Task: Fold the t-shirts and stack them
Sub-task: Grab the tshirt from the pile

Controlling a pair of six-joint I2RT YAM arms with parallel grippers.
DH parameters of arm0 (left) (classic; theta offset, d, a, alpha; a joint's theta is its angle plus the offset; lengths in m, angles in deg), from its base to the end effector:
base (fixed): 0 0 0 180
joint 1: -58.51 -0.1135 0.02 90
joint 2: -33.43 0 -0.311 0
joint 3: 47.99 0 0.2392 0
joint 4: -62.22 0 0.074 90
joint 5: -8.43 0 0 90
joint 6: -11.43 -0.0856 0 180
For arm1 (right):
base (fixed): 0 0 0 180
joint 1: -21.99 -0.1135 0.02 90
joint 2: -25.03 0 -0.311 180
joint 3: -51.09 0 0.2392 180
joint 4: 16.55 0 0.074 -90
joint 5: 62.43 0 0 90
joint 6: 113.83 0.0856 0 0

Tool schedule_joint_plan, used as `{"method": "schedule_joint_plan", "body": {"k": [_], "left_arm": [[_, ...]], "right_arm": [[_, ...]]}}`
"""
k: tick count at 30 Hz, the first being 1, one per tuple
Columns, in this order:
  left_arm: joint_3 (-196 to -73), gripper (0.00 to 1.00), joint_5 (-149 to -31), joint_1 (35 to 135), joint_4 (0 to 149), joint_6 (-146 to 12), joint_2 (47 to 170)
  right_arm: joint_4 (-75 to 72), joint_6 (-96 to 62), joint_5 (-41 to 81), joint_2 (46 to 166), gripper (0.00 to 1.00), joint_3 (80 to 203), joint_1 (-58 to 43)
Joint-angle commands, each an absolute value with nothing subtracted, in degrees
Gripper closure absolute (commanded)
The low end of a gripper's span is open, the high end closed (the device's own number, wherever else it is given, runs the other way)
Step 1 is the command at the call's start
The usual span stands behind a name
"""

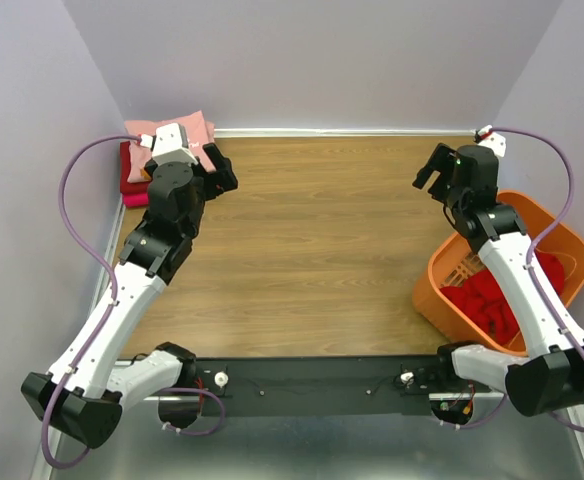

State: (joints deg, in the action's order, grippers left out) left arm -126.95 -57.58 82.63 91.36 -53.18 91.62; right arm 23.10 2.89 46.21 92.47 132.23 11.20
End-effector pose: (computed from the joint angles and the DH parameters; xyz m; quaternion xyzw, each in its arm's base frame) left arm 0.2244 -0.0624 0.4405 -0.1440 0.7387 -0.1249 0.6465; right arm 0.2729 0.0241 0.3895 0.2010 0.8167 0.0382 0.5396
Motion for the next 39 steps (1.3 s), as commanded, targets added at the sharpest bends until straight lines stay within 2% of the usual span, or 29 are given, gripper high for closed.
{"method": "schedule_joint_plan", "body": {"k": [1, 6, 15, 19, 24, 27, 31, 39], "left_arm": [[-128.9, 0.02, -53.9, 82.5, 90.6, -53.4, 92.8], [-128.6, 0.02, -52.2, 82.5, 90.4, -52.7, 92.8], [-128.6, 0.02, -52.5, 82.5, 88.7, -53.0, 93.9], [-128.6, 0.02, -52.3, 82.5, 88.6, -53.3, 94.2], [-129.7, 0.02, -53.2, 82.5, 88.5, -54.3, 95.8], [-130.5, 0.02, -53.4, 82.5, 89.0, -54.3, 96.5], [-131.3, 0.02, -54.1, 82.5, 89.3, -54.5, 97.4], [-132.0, 0.02, -55.4, 82.5, 89.8, -54.4, 98.2]], "right_arm": [[20.7, 0.1, 47.4, 89.7, 0.06, 132.4, 10.9], [20.4, -1.2, 51.2, 88.8, 0.00, 132.1, 11.0], [20.8, 0.2, 61.6, 88.1, 0.00, 131.9, 11.1], [28.1, 1.7, 72.3, 89.2, 0.00, 134.6, 11.3], [35.9, 8.0, 79.8, 87.8, 0.00, 134.1, 14.4], [38.7, 13.1, 79.2, 87.1, 0.00, 132.7, 19.4], [40.5, 14.3, 69.0, 89.4, 0.00, 130.8, 31.2], [42.3, 17.7, 63.4, 94.5, 0.00, 127.9, 41.3]]}}
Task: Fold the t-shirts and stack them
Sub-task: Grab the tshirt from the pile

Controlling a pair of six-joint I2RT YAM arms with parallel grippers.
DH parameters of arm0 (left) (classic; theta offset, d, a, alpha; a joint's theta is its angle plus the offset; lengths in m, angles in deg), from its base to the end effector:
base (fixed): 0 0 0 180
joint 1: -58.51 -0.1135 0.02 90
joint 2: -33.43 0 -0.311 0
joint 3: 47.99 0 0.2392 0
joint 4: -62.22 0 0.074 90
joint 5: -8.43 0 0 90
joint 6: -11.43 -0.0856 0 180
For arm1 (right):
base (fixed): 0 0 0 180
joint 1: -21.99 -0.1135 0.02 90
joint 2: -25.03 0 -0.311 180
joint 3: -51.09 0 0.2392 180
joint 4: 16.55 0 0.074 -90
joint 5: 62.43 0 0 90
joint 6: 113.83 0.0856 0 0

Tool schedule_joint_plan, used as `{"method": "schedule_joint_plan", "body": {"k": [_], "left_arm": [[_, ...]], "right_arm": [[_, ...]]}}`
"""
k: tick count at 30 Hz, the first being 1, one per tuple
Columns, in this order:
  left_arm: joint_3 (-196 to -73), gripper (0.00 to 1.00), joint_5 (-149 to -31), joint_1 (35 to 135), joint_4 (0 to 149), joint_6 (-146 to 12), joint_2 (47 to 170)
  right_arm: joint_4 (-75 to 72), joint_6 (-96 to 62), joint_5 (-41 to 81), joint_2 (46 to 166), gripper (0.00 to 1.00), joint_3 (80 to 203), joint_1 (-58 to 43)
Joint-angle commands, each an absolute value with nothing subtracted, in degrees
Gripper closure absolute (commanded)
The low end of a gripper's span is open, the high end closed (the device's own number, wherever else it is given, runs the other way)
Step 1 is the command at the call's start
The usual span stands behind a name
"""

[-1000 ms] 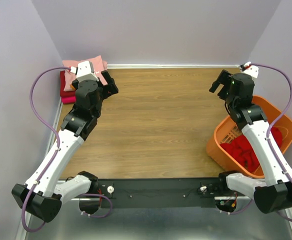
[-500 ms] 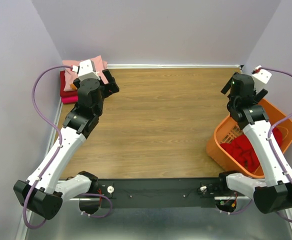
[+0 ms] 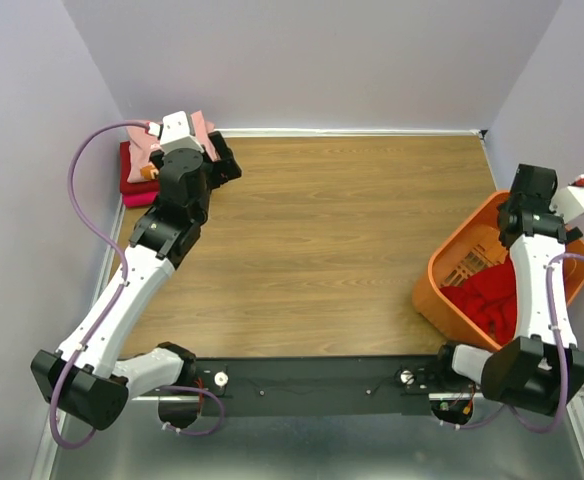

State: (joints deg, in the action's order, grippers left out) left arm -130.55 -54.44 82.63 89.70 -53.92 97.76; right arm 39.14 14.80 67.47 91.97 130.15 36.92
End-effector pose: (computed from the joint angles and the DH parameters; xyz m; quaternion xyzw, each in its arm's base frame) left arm 0.2539 -0.0709 0.4445 -0.1554 0.7399 -0.0972 0.6473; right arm 0.2112 -0.1131 0.3536 0.5093 0.7106 -0.2308 0.4270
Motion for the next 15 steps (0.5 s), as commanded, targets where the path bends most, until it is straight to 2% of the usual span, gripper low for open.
{"method": "schedule_joint_plan", "body": {"k": [1, 4, 15], "left_arm": [[-132.3, 0.02, -55.9, 82.5, 89.8, -54.6, 98.6], [-133.4, 0.02, -56.9, 82.5, 90.5, -54.7, 100.0], [-133.4, 0.02, -57.8, 82.5, 91.8, -54.0, 101.0]], "right_arm": [[42.3, 17.7, 60.5, 95.3, 0.00, 126.5, 44.5], [42.2, 18.8, 58.3, 97.1, 0.00, 123.8, 48.3], [37.7, 20.5, 56.3, 101.9, 0.00, 117.6, 50.9]]}}
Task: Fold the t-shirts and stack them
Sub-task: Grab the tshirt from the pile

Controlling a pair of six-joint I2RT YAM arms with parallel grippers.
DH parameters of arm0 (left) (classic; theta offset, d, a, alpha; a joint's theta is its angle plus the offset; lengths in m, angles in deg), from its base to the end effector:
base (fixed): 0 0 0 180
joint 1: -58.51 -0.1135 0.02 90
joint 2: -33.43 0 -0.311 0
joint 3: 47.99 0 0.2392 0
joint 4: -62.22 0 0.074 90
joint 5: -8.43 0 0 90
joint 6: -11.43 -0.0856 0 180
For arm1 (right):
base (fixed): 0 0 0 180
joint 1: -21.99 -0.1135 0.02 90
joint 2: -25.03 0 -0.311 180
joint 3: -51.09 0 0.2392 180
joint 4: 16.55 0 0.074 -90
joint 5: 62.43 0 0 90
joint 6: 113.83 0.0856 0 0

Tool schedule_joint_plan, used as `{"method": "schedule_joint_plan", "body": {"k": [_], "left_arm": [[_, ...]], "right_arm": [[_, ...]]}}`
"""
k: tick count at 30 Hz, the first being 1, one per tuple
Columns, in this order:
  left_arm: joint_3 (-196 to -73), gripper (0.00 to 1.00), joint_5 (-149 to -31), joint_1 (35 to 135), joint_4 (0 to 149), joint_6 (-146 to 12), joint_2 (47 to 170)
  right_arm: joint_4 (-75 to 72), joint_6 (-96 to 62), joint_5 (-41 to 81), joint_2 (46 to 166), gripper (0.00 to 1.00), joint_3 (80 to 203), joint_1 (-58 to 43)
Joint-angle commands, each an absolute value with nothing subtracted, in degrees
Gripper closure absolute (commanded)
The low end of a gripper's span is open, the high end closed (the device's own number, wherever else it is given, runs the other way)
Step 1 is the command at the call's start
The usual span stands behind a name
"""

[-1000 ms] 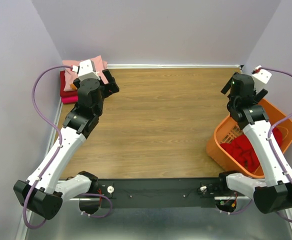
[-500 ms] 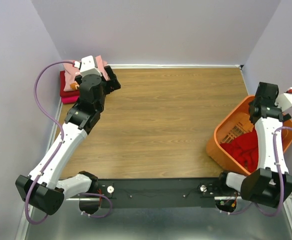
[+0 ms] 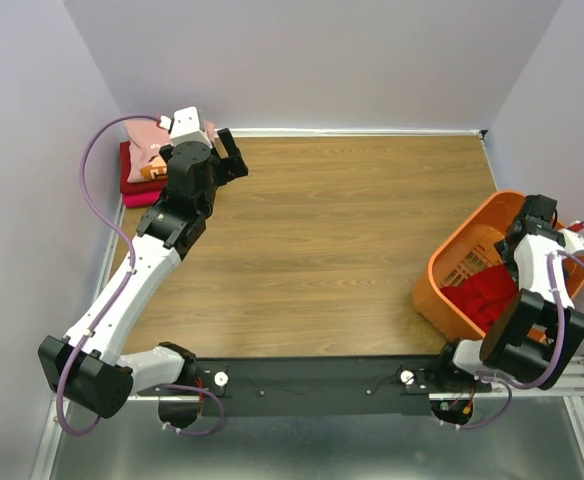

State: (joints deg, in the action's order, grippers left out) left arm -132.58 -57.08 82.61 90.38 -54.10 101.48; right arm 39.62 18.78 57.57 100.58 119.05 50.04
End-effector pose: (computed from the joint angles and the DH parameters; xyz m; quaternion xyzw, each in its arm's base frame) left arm 0.2718 -0.0827 0.4395 -0.1365 0.7570 -0.1041 0.6305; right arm 0.1961 -0.1530 0.2502 0.5919 0.7335 -0.2222 0.2494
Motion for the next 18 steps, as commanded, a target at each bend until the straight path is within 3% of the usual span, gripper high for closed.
{"method": "schedule_joint_plan", "body": {"k": [1, 8, 13, 14, 15, 17, 18], "left_arm": [[-133.2, 0.02, -57.7, 82.5, 91.9, -53.9, 100.8], [-131.9, 0.02, -57.6, 82.5, 91.9, -53.5, 99.9], [-131.0, 0.02, -56.4, 82.5, 92.6, -52.6, 99.6], [-130.8, 0.02, -56.2, 82.5, 93.0, -52.5, 99.5], [-130.6, 0.02, -55.9, 82.5, 93.0, -52.3, 99.3], [-129.5, 0.02, -55.6, 82.5, 93.0, -51.8, 98.6], [-129.1, 0.02, -55.6, 82.4, 92.9, -51.7, 98.4]], "right_arm": [[37.3, 20.5, 56.2, 102.1, 0.00, 117.4, 51.1], [33.2, 20.6, 53.9, 104.7, 0.04, 115.3, 52.7], [30.5, 19.7, 49.6, 102.1, 0.53, 114.8, 53.6], [30.5, 19.6, 49.7, 101.2, 0.75, 115.1, 53.6], [30.6, 19.6, 50.1, 100.2, 0.86, 115.3, 53.6], [30.7, 19.2, 51.6, 96.7, 0.99, 116.5, 53.6], [30.7, 18.9, 52.1, 95.5, 0.99, 116.9, 53.6]]}}
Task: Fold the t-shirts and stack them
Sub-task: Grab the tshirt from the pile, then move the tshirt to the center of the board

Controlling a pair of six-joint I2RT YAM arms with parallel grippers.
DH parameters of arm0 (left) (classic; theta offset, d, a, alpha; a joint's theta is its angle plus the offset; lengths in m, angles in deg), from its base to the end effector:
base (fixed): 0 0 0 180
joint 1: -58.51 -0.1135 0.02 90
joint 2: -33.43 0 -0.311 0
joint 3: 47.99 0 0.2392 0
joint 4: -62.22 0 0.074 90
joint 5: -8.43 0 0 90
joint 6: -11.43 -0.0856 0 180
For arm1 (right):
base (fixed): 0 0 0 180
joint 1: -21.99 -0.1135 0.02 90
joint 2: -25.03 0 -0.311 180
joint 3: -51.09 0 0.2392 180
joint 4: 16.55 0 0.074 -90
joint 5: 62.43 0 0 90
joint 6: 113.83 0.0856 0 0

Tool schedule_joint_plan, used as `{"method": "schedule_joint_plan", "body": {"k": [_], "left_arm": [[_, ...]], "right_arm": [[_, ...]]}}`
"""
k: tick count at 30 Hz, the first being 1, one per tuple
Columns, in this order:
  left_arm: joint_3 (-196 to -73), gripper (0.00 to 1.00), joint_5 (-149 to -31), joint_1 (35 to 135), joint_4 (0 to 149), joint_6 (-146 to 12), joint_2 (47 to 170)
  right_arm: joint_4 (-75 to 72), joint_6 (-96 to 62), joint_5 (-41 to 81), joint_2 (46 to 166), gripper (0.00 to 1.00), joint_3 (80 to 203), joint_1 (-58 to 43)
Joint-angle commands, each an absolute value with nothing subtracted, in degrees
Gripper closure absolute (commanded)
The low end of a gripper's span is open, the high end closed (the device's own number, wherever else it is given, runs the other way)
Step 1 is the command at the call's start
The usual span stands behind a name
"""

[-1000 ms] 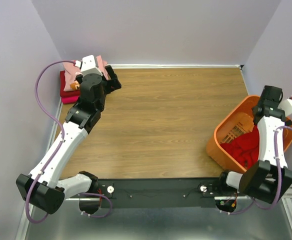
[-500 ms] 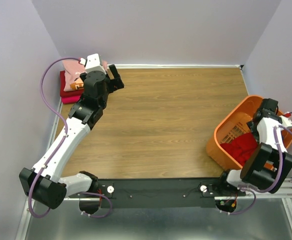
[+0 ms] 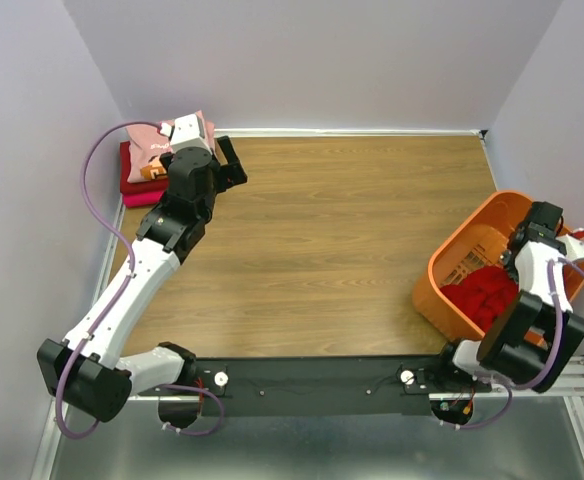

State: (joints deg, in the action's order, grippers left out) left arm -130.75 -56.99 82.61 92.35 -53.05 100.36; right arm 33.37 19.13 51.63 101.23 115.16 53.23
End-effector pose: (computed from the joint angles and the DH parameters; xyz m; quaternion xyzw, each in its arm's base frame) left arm 0.2659 -0.0800 0.4274 -0.1402 0.7698 -0.0990 0.6147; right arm 0.1965 -0.1600 0.2308 0.6126 0.7266 -0.1771 0.2556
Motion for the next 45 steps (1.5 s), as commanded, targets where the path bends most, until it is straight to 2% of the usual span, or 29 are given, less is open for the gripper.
{"method": "schedule_joint_plan", "body": {"k": [1, 5, 10, 15, 21, 26, 32, 35, 41, 45], "left_arm": [[-128.4, 0.02, -55.6, 82.4, 92.8, -51.6, 97.9], [-127.6, 0.02, -55.6, 82.3, 92.4, -51.8, 97.7], [-127.9, 0.02, -55.1, 82.2, 92.4, -52.8, 98.1], [-127.5, 0.02, -54.5, 82.1, 92.3, -52.6, 97.8], [-126.1, 0.02, -55.1, 82.0, 91.7, -51.4, 96.8], [-126.2, 0.02, -55.3, 81.9, 91.7, -51.5, 96.8], [-126.0, 0.02, -55.3, 81.8, 91.5, -51.3, 96.6], [-125.5, 0.01, -54.9, 81.8, 91.8, -51.1, 96.0], [-125.1, 0.02, -51.6, 81.6, 93.5, -50.3, 94.1], [-123.9, 0.02, -49.4, 81.5, 94.2, -49.7, 92.1]], "right_arm": [[30.7, 18.5, 52.4, 94.0, 1.00, 117.6, 53.6], [31.7, 19.4, 52.6, 87.6, 0.99, 122.1, 53.6], [32.5, 24.7, 49.3, 85.4, 1.00, 132.8, 53.6], [28.8, 32.2, 38.7, 85.7, 0.99, 141.2, 53.6], [13.1, 36.0, 17.7, 90.2, 0.99, 149.2, 51.6], [11.5, 27.4, 15.8, 97.7, 0.99, 165.1, 37.6], [12.6, 22.2, 7.8, 113.4, 0.99, 187.2, 22.2], [13.4, 20.0, 7.0, 119.5, 0.99, 193.5, 13.4], [13.5, 19.0, 4.6, 124.3, 0.99, 194.5, 3.3], [13.7, 20.4, 6.5, 120.9, 0.97, 182.1, 2.8]]}}
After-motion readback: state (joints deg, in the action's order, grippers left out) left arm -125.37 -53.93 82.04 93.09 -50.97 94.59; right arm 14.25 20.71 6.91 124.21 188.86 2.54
